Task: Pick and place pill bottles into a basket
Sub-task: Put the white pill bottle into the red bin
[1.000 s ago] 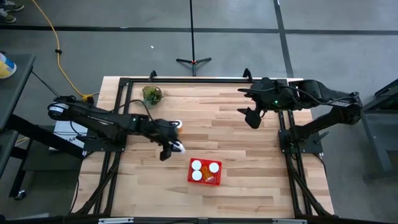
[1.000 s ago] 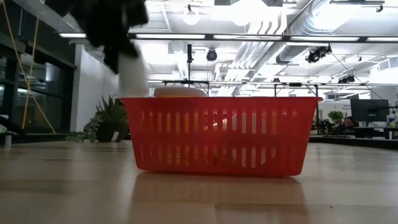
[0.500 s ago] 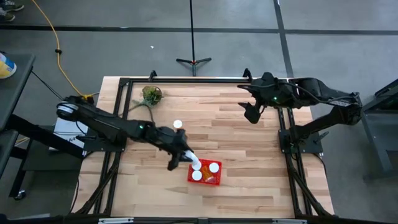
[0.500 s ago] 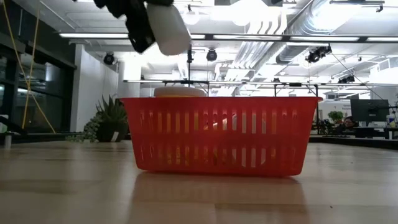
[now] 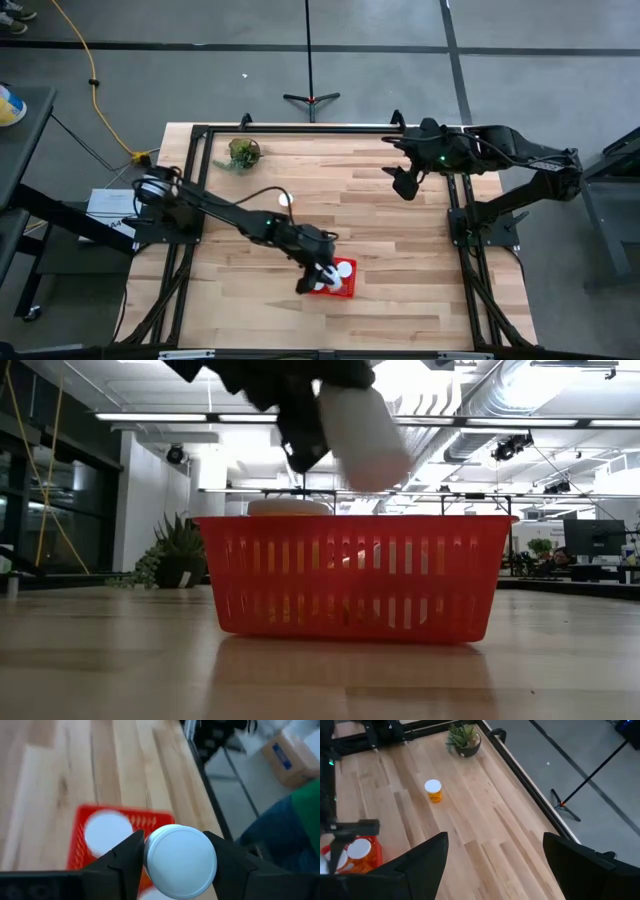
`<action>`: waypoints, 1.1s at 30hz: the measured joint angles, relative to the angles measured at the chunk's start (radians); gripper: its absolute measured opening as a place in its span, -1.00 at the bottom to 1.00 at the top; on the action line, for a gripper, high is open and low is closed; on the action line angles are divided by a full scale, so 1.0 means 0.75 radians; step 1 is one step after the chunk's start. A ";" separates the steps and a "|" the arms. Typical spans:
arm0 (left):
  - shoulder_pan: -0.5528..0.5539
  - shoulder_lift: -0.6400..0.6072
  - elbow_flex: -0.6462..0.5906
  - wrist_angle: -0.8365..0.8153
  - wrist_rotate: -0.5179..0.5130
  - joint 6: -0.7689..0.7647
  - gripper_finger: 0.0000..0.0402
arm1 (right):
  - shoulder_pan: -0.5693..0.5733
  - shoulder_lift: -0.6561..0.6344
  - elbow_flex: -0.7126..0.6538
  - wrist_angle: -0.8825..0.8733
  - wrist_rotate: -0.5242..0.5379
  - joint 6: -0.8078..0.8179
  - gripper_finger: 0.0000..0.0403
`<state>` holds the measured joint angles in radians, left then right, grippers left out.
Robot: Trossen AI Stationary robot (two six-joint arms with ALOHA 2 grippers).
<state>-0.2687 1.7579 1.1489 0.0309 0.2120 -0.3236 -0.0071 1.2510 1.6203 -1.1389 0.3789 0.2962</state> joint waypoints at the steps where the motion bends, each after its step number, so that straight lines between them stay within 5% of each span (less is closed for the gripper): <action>1: 0.000 0.014 0.011 -0.020 0.027 0.007 0.12 | 0.001 0.000 0.000 0.000 -0.005 0.013 0.57; 15: 0.010 0.162 0.056 0.154 0.042 0.040 0.13 | 0.022 0.000 0.000 0.001 -0.075 0.131 0.57; 33: 0.153 0.199 0.054 0.121 0.078 0.005 0.23 | 0.166 0.000 0.000 0.001 -0.051 0.234 0.57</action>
<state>-0.1538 1.9072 1.1892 0.1213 0.2706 -0.3195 0.1172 1.2510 1.6203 -1.1385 0.3410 0.4715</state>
